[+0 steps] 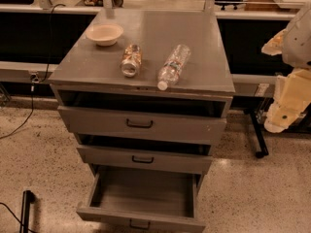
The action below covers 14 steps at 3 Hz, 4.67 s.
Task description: Place water bottle into bottom drawer
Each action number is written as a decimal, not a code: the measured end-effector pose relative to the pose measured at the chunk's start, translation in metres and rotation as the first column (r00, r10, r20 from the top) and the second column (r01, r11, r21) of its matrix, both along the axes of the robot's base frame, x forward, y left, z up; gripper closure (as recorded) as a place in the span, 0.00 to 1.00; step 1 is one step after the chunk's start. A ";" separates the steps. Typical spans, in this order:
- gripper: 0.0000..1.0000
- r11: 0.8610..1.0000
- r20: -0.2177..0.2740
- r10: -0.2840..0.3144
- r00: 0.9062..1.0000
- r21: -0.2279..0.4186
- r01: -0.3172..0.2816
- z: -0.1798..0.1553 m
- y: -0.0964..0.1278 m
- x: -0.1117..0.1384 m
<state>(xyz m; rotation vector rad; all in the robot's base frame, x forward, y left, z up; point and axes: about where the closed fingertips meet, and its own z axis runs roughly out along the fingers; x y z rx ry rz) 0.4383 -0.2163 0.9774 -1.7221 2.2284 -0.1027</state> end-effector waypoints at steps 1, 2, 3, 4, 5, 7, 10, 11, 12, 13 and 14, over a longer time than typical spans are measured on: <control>0.00 1.000 0.000 0.000 1.000 0.000 0.000 0.000 0.000 0.000; 0.00 0.995 -0.018 0.095 0.995 0.011 -0.095 0.001 0.007 0.012; 0.00 0.940 -0.063 0.338 0.939 -0.034 -0.340 -0.001 0.038 0.036; 0.00 0.902 -0.038 0.426 0.904 -0.057 -0.428 0.001 0.044 0.042; 0.00 0.903 -0.018 0.425 0.905 -0.059 -0.426 0.003 0.047 0.047; 0.00 0.785 -0.036 0.576 0.816 -0.254 -0.565 -0.014 0.078 0.076; 0.00 0.624 -0.086 0.653 0.752 -0.501 -0.599 -0.010 0.071 0.123; 0.00 0.574 -0.031 0.737 0.675 -0.500 -0.649 -0.013 0.088 0.135; 0.00 0.478 0.013 0.828 0.560 -0.539 -0.694 -0.023 0.119 0.165; 0.00 0.420 0.023 0.867 0.497 -0.568 -0.708 -0.037 0.141 0.183; 0.00 0.392 0.023 0.884 0.466 -0.579 -0.715 -0.051 0.152 0.198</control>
Offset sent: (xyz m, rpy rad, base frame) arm 0.0365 0.0200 0.0015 0.0314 0.0869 0.3220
